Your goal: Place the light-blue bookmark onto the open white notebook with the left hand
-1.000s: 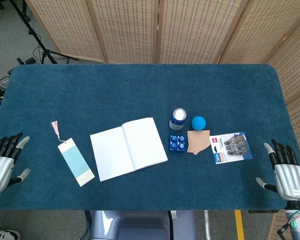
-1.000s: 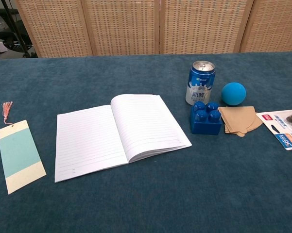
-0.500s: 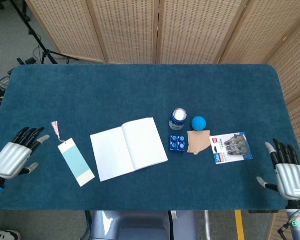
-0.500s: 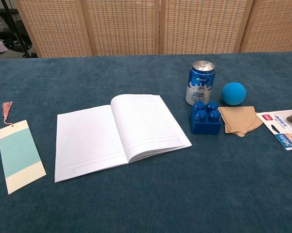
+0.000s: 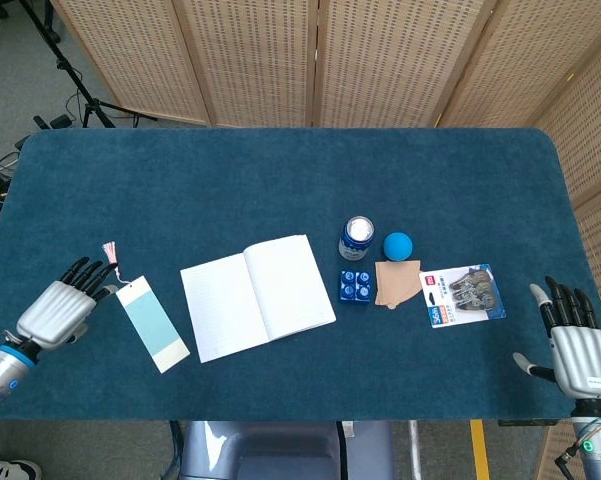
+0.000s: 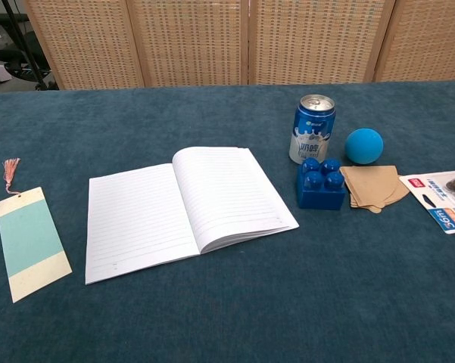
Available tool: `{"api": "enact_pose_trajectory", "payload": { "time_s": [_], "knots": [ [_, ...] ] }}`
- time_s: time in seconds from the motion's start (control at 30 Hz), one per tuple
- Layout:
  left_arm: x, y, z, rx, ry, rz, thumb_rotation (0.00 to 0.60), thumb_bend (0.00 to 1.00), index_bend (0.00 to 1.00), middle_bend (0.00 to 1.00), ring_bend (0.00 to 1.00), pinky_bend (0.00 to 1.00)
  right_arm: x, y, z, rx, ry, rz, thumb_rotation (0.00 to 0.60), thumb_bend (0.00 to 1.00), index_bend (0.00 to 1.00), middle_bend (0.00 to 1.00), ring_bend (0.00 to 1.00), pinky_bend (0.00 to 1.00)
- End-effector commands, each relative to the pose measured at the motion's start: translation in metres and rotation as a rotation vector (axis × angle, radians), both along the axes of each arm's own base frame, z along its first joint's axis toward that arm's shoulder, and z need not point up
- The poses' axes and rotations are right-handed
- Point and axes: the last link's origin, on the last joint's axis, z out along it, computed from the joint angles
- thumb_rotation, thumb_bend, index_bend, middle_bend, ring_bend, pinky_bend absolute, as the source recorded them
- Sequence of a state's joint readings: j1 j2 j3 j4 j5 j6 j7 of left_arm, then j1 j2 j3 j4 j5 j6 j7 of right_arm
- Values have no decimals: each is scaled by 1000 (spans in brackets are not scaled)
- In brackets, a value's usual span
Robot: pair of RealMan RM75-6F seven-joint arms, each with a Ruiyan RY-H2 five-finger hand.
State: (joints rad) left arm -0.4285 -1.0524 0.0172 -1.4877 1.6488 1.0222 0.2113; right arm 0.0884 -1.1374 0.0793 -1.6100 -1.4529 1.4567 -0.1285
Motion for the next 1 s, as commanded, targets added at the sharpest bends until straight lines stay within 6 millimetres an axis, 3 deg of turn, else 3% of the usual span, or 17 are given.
{"api": "enact_pose_trajectory", "payload": {
  "time_s": [0.03, 1.0],
  "knots": [
    [2, 6, -6, -8, 28, -17, 600, 248, 271, 0, 0, 0, 0, -1, 0, -2, -1, -2, 600, 78, 28, 0, 0, 0],
    [22, 17, -49, -150, 130, -106, 600, 249, 271, 0, 0, 0, 0, -1, 2, -10, -13, 6, 600, 80, 28, 0, 0, 0]
  ]
}}
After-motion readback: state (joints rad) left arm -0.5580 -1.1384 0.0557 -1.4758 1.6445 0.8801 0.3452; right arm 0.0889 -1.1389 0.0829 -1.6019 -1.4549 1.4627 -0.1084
